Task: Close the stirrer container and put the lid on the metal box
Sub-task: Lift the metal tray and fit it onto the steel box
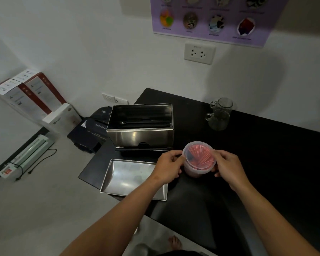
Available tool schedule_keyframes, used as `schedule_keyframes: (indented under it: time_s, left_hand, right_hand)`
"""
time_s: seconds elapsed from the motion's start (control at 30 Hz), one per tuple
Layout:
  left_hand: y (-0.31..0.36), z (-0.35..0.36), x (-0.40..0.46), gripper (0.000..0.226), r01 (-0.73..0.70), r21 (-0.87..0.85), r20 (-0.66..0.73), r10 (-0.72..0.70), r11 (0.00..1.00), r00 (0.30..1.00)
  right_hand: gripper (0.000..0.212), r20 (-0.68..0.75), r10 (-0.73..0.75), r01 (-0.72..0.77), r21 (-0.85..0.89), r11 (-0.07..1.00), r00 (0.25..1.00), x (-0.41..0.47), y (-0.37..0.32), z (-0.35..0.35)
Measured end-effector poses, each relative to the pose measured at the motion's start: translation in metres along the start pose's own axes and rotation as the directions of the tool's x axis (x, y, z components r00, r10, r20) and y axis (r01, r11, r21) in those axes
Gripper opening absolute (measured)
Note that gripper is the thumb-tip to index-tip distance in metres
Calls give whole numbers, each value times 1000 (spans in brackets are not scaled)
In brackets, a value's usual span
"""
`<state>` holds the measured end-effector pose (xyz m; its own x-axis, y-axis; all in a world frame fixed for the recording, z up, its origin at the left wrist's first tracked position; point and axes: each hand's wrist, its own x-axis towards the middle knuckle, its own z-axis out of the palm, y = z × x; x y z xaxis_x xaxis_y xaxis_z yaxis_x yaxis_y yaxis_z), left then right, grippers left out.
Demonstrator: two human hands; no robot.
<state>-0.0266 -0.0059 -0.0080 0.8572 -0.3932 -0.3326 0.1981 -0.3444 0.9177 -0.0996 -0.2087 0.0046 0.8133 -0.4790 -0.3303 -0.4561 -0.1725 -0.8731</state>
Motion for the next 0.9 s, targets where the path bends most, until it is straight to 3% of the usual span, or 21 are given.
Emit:
schedule_keyframes:
  time_s: [0.17,0.3,0.43,0.7,0.9]
  left_hand:
    - [-1,-11,-4,31,21,-2,-24,-21,1000,1000]
    - [-6,-35,-14,27,9,-27,-100,-11,1000,995]
    - [-19,-71,-29,17,-9,-47,-214,-1,999,977]
    - [-53,-140,-60,29,30,181,-437,53,983,898]
    - [-84,-165,-73,42,142,305,-467,18,942,884]
  right_hand:
    - [27,-80,-71,61,-121,991,994,4,0,-1]
    - [16,-174,-307,278,-173,945,936,-5,-18,1]
    - [18,-143,-462,448,-122,886,875,-21,-45,16]
    - [22,207,-349,333,110,936,914,-45,-57,83]
    - [40,335,-219,276,-132,952,917,-45,-23,124]
